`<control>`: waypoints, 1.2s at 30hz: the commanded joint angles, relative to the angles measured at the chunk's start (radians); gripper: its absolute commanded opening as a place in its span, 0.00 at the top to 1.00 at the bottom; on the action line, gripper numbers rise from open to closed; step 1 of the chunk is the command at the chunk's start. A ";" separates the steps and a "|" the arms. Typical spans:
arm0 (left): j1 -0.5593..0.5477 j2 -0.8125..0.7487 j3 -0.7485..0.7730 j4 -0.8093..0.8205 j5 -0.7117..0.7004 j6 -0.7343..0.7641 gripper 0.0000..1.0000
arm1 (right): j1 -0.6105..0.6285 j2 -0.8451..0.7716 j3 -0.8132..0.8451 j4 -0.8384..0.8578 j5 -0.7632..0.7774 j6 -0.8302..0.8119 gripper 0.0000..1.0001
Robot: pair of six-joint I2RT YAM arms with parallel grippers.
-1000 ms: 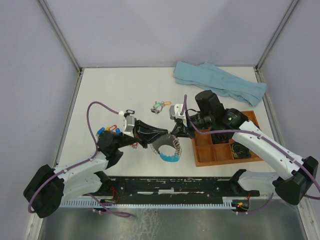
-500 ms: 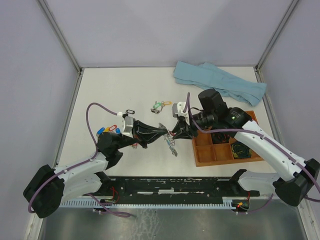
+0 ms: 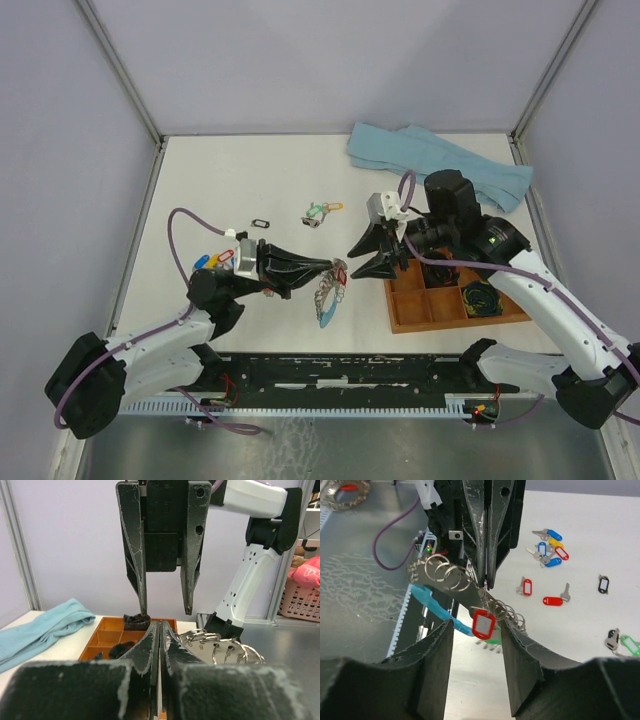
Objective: Remove the keys from the keyring
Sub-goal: Remove the key from the keyring.
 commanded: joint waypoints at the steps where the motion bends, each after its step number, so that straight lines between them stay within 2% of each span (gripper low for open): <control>1: 0.001 0.015 0.014 0.179 0.007 -0.057 0.97 | -0.003 0.000 -0.029 0.199 -0.104 0.168 0.51; 6: 0.000 0.034 0.011 0.227 0.000 -0.084 0.97 | -0.001 0.004 -0.081 0.342 -0.118 0.298 0.54; 17: -0.013 0.073 0.012 0.278 -0.036 -0.098 0.97 | 0.030 0.016 -0.145 0.469 -0.131 0.353 0.56; 23: -0.022 0.074 0.012 0.276 -0.055 -0.090 0.97 | 0.047 0.021 -0.149 0.483 -0.127 0.348 0.68; 31: -0.031 0.072 0.012 0.265 -0.061 -0.083 0.97 | 0.048 0.017 -0.130 0.443 -0.122 0.314 0.95; 36: -0.030 0.048 0.004 0.206 -0.060 -0.060 0.97 | 0.048 0.018 -0.082 0.327 -0.096 0.234 0.99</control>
